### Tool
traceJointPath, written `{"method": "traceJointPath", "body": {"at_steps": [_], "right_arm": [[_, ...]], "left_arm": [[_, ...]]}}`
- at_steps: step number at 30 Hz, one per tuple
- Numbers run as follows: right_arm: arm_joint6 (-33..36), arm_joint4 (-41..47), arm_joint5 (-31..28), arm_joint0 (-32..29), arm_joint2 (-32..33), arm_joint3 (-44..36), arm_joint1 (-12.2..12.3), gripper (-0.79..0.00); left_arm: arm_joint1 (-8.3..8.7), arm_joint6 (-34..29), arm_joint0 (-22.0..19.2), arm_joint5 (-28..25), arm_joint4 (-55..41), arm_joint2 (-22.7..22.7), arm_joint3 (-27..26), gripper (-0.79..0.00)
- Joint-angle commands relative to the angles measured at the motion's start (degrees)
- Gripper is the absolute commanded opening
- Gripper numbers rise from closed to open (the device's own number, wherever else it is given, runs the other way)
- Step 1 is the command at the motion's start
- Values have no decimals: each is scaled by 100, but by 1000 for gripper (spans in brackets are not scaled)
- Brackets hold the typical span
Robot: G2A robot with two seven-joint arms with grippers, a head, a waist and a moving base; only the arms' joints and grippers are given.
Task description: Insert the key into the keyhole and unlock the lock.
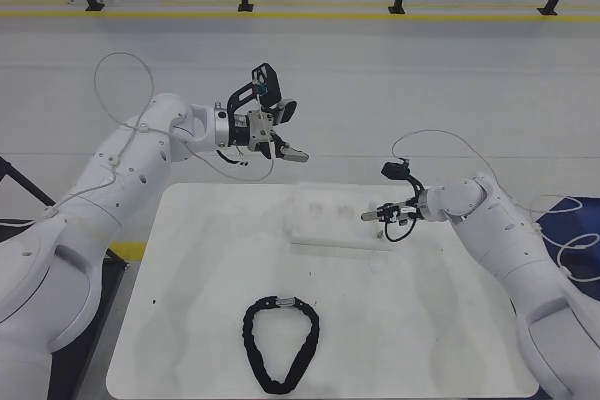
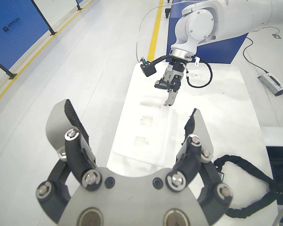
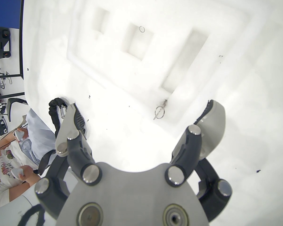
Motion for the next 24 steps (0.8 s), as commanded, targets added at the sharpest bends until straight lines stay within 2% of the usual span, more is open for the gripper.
{"method": "traceJointPath", "body": {"at_steps": [1, 3, 6, 14, 22, 24], "right_arm": [[0, 0, 0, 0, 0, 0, 0, 0], [0, 0, 0, 0, 0, 0, 0, 0], [-94, -280, 355, -43, -56, -261, 2, 0], [175, -928, 1630, -378, -52, -1372, 138, 0], [305, -1281, 2094, -792, 182, -2094, 339, 0], [320, -1336, 2160, -857, 231, -2206, 366, -71]], "left_arm": [[0, 0, 0, 0, 0, 0, 0, 0], [0, 0, 0, 0, 0, 0, 0, 0], [0, 0, 0, 0, 0, 0, 0, 0], [0, 0, 0, 0, 0, 0, 0, 0], [0, 0, 0, 0, 0, 0, 0, 0], [0, 0, 0, 0, 0, 0, 0, 0]]}}
